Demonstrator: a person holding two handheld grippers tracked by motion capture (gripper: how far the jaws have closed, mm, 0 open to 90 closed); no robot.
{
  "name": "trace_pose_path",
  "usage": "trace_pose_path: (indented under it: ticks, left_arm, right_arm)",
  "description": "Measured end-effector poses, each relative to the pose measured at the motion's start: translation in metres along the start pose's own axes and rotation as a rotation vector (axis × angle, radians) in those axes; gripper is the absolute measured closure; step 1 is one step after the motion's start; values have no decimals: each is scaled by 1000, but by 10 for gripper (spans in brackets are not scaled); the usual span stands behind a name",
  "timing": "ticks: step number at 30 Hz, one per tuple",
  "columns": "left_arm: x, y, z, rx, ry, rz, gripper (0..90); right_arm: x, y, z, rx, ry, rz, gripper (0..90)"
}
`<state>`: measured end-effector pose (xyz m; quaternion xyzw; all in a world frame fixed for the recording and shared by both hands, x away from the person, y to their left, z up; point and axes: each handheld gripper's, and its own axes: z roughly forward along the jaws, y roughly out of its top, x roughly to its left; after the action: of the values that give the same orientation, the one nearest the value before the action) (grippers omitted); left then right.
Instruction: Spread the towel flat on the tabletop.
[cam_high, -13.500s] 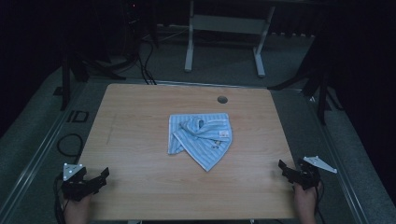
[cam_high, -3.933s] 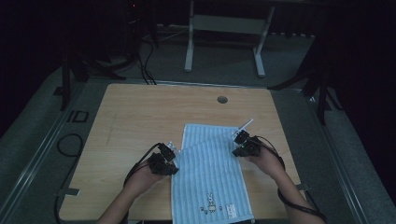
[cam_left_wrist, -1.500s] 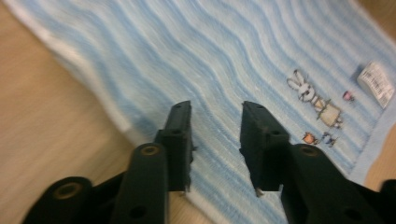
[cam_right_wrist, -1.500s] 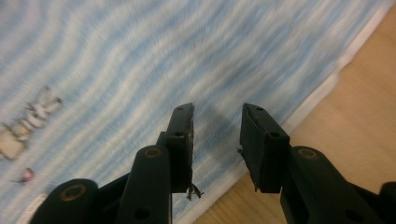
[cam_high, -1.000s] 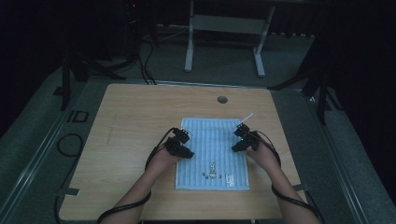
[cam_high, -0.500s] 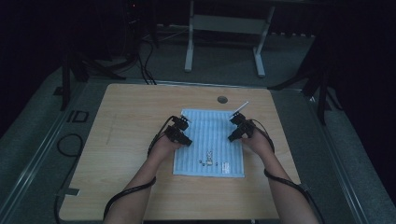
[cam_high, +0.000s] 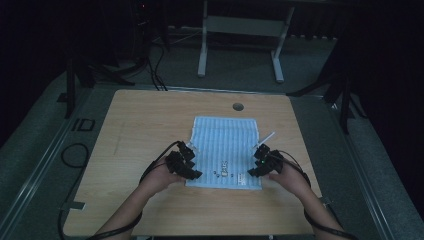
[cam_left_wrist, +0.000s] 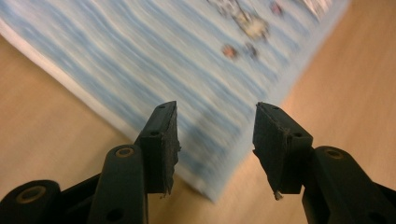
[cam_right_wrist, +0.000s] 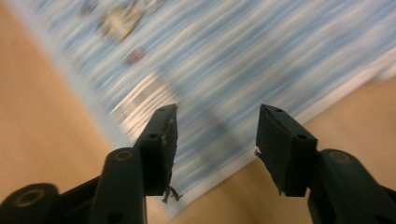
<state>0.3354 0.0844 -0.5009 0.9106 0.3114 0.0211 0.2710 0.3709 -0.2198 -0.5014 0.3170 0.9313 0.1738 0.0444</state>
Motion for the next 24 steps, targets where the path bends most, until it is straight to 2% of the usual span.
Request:
trace_pose_path:
  ticks: [2,6,8,10,12,14,16,17,19,20,21,22,24]
  left_arm:
    - [-7,-6,3,3,-11,14,502]
    - [-18,-13,11,6,-15,40,501]
    - [-21,-14,17,19,7,49,501]
    - [-19,-15,23,42,16,51,501]
    - [-17,-16,27,56,29,54,501]
    - [-16,-16,28,51,39,45,489]
    - [-18,-14,29,72,80,47,499]
    - [-21,-13,29,82,114,69,540]
    - [-24,-11,30,84,120,70,654]
    - [-24,-11,30,84,120,70,769]
    - [-26,-9,31,88,132,71,769]
    - [-27,-8,31,93,133,74,846]
    - [-26,-6,28,89,117,65,857]
  right_arm:
    - [11,-10,2,13,-14,-30,472]
    - [22,-22,5,10,31,-63,467]
    - [25,-25,7,23,29,-83,498]
    - [28,-28,11,44,4,-110,508]
    - [29,-29,12,40,-8,-125,533]
    - [30,-28,12,38,-11,-132,594]
    - [30,-28,12,39,-11,-138,668]
    - [31,-27,12,40,-14,-141,718]
    - [31,-25,12,46,-31,-138,810]
    - [31,-25,12,46,-31,-138,810]
    - [31,-24,12,54,-41,-139,824]
    - [30,-23,13,52,-39,-137,834]
    - [28,-23,12,50,-28,-132,836]
